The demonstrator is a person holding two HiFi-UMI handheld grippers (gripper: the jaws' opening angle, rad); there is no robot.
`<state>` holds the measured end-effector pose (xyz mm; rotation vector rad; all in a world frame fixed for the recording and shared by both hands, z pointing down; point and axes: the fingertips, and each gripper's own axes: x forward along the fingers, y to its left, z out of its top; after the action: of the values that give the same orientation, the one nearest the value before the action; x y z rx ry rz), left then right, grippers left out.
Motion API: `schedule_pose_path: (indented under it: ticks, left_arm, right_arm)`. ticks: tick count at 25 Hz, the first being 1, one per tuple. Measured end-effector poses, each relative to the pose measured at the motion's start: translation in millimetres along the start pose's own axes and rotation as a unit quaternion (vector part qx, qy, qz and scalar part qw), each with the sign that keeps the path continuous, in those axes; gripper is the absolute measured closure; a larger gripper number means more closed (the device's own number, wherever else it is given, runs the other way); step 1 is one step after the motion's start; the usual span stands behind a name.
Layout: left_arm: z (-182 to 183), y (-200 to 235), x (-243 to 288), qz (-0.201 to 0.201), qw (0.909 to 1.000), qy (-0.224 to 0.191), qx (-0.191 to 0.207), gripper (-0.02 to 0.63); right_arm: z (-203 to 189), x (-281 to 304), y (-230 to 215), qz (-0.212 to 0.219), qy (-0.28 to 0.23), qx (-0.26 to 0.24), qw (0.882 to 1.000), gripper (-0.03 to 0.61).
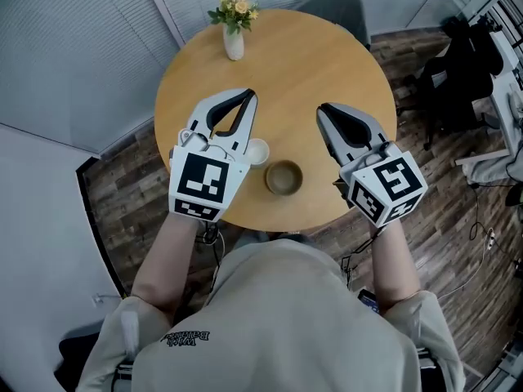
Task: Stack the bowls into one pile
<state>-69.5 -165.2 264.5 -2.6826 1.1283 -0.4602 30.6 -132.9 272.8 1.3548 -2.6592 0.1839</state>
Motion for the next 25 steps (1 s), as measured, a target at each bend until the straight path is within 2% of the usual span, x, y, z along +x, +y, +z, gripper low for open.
schedule_pose_path:
  ticks: [5, 13, 17, 22, 25]
  left_arm:
    - [32.3, -1.5, -11.5, 0.004, 0.9994, -0.035, 0.006, 0.592]
    - [69.3, -7.4, -35.2, 0.016, 0.9963, -0.084, -0.009, 0.592]
    - [62.8, -10.7, -40.4, 0.019, 0.9967, -0.078, -0.007, 0.592]
    - [47.9, -21.4, -46.2, 0.012, 0.9976, -0.065, -0.020, 0.592]
    - [39.1, -22.9, -50.6, 0.013, 0.9982, -0.058, -0.012, 0.592]
  right_arm:
    - [37.0, -26.1, -7.1, -0.035, -0.048, -0.011, 0.998, 0.540]
    - [62.2, -53.0, 8.4, -0.026, -0.073, -0.038, 0.996, 0.543]
    - [64.3, -62.9, 10.7, -0.038, -0.079, -0.046, 0.995, 0.543]
    - [47.3, -69.8, 11.1, -0.043, -0.053, -0.046, 0.997, 0.544]
    - [39.0, -72.4, 11.4, -0.042, -0.047, -0.036, 0.997, 0.543]
